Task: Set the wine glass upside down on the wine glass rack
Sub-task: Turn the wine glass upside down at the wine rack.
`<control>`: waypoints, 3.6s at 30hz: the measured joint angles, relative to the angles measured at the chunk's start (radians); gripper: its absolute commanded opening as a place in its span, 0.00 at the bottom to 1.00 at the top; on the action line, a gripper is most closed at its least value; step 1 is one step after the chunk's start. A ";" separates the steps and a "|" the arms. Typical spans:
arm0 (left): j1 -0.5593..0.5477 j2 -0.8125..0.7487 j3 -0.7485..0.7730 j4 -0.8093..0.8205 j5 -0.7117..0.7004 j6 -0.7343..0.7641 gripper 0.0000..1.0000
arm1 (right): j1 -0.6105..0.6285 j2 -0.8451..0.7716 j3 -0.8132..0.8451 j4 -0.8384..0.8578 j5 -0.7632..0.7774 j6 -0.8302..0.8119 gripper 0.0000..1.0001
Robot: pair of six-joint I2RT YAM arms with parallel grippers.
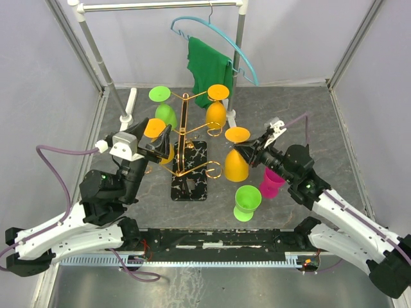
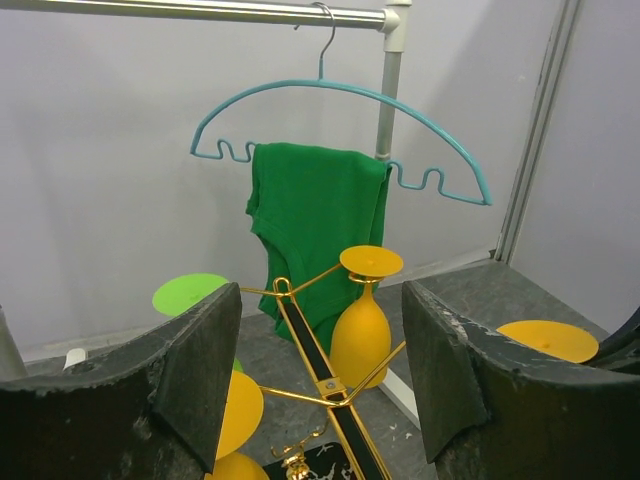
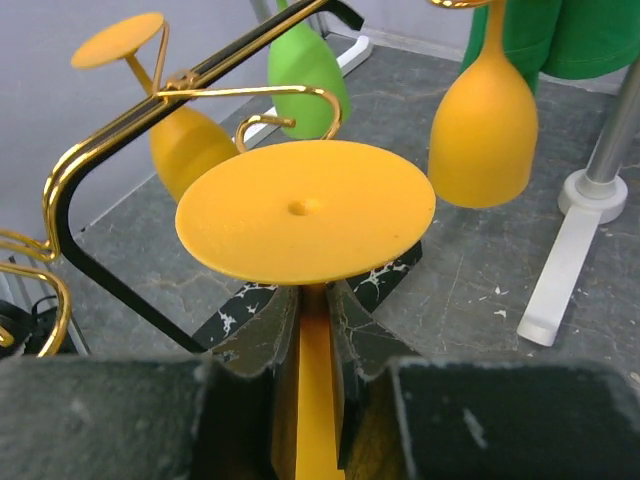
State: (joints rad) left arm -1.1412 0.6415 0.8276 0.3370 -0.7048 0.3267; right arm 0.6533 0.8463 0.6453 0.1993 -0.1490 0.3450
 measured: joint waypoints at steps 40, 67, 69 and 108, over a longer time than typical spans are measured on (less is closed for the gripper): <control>0.000 -0.044 -0.073 0.019 -0.080 0.000 0.73 | 0.192 0.381 -0.111 0.664 -0.007 -0.222 0.01; 0.000 -0.034 -0.082 0.036 -0.106 0.003 0.75 | 0.196 0.564 -0.053 0.863 0.054 -0.247 0.01; 0.000 -0.034 -0.082 0.036 -0.106 0.006 0.75 | 0.196 0.576 -0.043 0.863 0.074 -0.246 0.01; 0.000 0.012 -0.082 0.039 -0.106 0.031 0.76 | 0.201 0.500 -0.103 0.839 0.272 -0.351 0.01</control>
State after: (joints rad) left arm -1.1412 0.6533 0.7460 0.3763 -0.8108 0.3573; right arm 0.8547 1.3468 0.5419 1.0382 0.1234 -0.0055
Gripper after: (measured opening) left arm 0.757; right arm 0.186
